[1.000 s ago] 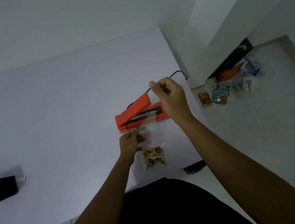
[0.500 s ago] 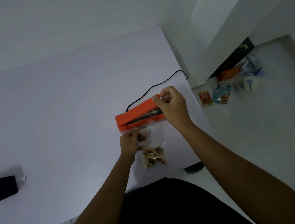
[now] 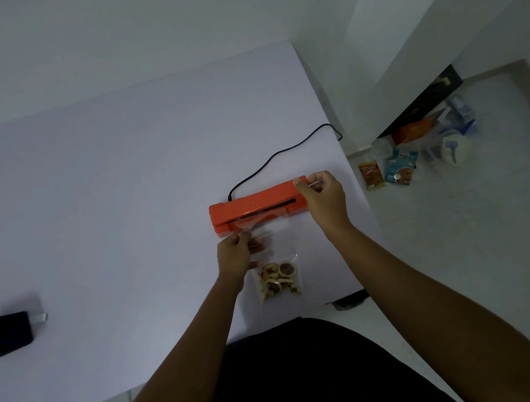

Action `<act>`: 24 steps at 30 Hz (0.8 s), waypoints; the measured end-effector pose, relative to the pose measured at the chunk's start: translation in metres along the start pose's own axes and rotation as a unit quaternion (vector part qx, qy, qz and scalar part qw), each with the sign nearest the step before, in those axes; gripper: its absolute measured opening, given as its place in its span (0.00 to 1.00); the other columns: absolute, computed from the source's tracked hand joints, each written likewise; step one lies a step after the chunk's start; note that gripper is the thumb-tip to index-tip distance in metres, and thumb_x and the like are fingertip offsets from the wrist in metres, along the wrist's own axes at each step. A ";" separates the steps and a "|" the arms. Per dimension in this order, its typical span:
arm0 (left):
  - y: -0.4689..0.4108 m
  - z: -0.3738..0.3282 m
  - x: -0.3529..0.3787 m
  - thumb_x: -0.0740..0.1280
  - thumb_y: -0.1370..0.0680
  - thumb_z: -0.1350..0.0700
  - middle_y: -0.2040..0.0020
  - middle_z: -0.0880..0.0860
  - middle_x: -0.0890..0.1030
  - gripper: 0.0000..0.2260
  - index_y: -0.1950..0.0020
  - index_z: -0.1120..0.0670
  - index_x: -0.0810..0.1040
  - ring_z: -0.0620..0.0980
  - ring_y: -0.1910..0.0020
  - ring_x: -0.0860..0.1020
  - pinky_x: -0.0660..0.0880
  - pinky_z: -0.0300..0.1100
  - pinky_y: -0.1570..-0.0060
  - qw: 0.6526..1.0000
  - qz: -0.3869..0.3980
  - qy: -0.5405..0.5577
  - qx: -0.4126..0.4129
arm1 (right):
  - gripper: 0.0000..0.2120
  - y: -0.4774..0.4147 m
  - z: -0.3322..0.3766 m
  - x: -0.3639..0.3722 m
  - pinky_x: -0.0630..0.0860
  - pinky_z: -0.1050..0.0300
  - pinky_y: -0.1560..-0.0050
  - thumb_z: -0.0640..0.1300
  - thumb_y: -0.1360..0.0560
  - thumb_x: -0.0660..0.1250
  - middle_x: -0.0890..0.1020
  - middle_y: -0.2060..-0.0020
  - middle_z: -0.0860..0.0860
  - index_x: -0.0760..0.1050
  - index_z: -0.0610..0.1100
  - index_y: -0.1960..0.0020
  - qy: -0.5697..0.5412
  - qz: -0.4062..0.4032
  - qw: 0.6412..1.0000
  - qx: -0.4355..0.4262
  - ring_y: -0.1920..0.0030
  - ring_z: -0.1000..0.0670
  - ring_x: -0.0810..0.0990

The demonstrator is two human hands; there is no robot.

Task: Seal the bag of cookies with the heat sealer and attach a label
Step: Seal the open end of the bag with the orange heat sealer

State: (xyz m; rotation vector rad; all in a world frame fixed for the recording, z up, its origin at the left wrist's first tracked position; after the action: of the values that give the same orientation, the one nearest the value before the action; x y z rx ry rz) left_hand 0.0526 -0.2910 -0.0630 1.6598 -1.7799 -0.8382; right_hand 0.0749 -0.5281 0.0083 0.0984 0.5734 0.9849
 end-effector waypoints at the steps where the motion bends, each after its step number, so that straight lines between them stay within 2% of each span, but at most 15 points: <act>1: 0.000 -0.001 0.001 0.60 0.18 0.54 0.52 0.58 0.85 0.12 0.44 0.59 0.79 0.55 0.54 0.84 0.82 0.55 0.59 1.000 0.001 -0.001 0.000 | 0.12 -0.002 -0.003 0.000 0.72 0.64 0.61 0.51 0.25 0.71 0.80 0.58 0.48 0.75 0.42 0.51 0.002 -0.002 1.000 0.005 0.61 0.53 0.77; 7: -0.006 0.000 -0.003 0.61 0.18 0.54 0.54 0.58 0.85 0.12 0.45 0.60 0.79 0.54 0.56 0.84 0.82 0.54 0.62 1.000 -0.013 -0.003 -0.006 | 0.14 -0.016 -0.026 0.011 0.73 0.62 0.59 0.52 0.25 0.72 0.80 0.57 0.47 0.76 0.41 0.51 0.014 0.003 0.999 0.044 0.58 0.51 0.79; 17: -0.004 0.002 -0.003 0.61 0.18 0.54 0.53 0.58 0.85 0.11 0.46 0.60 0.79 0.55 0.55 0.84 0.82 0.58 0.58 1.000 -0.013 0.007 -0.010 | 0.15 -0.021 -0.041 0.012 0.76 0.56 0.55 0.53 0.26 0.72 0.81 0.57 0.48 0.78 0.41 0.51 0.011 0.008 0.998 0.064 0.57 0.50 0.79; 24: -0.004 0.000 -0.003 0.61 0.18 0.54 0.53 0.58 0.85 0.10 0.48 0.57 0.79 0.53 0.56 0.84 0.82 0.56 0.59 1.000 -0.012 0.004 -0.007 | 0.14 -0.026 -0.049 0.012 0.76 0.58 0.55 0.51 0.27 0.74 0.81 0.59 0.48 0.79 0.41 0.52 -0.030 0.028 0.995 0.091 0.58 0.51 0.79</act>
State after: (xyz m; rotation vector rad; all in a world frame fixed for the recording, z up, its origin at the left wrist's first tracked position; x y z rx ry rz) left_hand 0.0551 -0.2886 -0.0659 1.6751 -1.7476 -0.8514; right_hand 0.0750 -0.5413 -0.0469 0.3074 0.6066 0.9796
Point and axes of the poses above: each hand's wrist, its own y-axis away from the middle knuckle, its own x-axis out of the palm, z = x × y, the point moved 8 cm from there along -y, towards the middle knuckle
